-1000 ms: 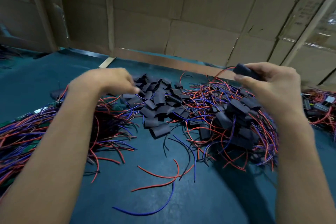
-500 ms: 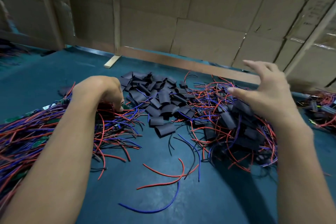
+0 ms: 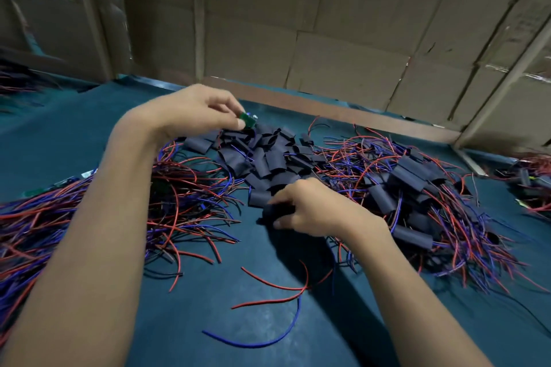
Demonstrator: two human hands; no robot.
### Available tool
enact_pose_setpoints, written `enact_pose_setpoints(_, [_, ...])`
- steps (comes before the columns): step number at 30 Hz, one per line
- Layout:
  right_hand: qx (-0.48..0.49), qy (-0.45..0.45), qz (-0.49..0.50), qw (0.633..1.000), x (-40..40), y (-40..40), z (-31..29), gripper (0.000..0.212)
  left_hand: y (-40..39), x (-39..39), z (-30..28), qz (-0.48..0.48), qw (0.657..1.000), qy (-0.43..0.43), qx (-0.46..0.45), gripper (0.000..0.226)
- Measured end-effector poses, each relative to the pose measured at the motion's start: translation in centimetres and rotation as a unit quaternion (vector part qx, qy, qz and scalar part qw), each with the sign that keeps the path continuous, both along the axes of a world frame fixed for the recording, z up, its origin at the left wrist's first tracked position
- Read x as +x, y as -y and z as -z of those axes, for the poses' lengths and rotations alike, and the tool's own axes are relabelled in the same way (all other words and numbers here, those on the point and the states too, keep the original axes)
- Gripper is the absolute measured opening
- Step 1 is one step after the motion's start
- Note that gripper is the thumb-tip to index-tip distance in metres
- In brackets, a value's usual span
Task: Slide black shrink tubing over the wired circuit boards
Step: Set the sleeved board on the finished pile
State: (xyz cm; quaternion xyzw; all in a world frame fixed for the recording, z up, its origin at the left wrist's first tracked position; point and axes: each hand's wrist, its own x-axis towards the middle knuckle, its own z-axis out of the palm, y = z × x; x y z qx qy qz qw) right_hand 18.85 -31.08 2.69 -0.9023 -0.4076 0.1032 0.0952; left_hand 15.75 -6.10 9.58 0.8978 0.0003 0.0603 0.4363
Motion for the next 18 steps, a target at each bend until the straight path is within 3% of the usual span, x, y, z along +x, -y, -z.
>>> enact_pose_setpoints(4, [0.11, -0.015, 0.044, 0.993, 0.1, 0.6, -1.3, 0.014, 0.9, -0.3, -1.0, 0.043, 0.997, 0.05, -0.044, 0.008])
enact_pose_setpoints(8, [0.347, -0.113, 0.111, 0.924, 0.1, 1.5, -3.4, 0.008, 1.5, -0.5, -1.5, 0.076, 0.991, 0.054, -0.092, 0.013])
enact_pose_setpoints(13, [0.478, -0.182, 0.106, 0.853, -0.1, 2.0, -4.4, 0.048, 4.0, -0.1, -1.8, 0.106, 0.972, 0.094, -0.186, 0.019])
enact_pose_setpoints(18, [0.54, -0.31, 0.111, 0.775, -0.2, 1.6, -5.5, 0.051, 6.1, 0.0, -2.3, 0.106, 0.927, 0.06, -0.354, 0.014])
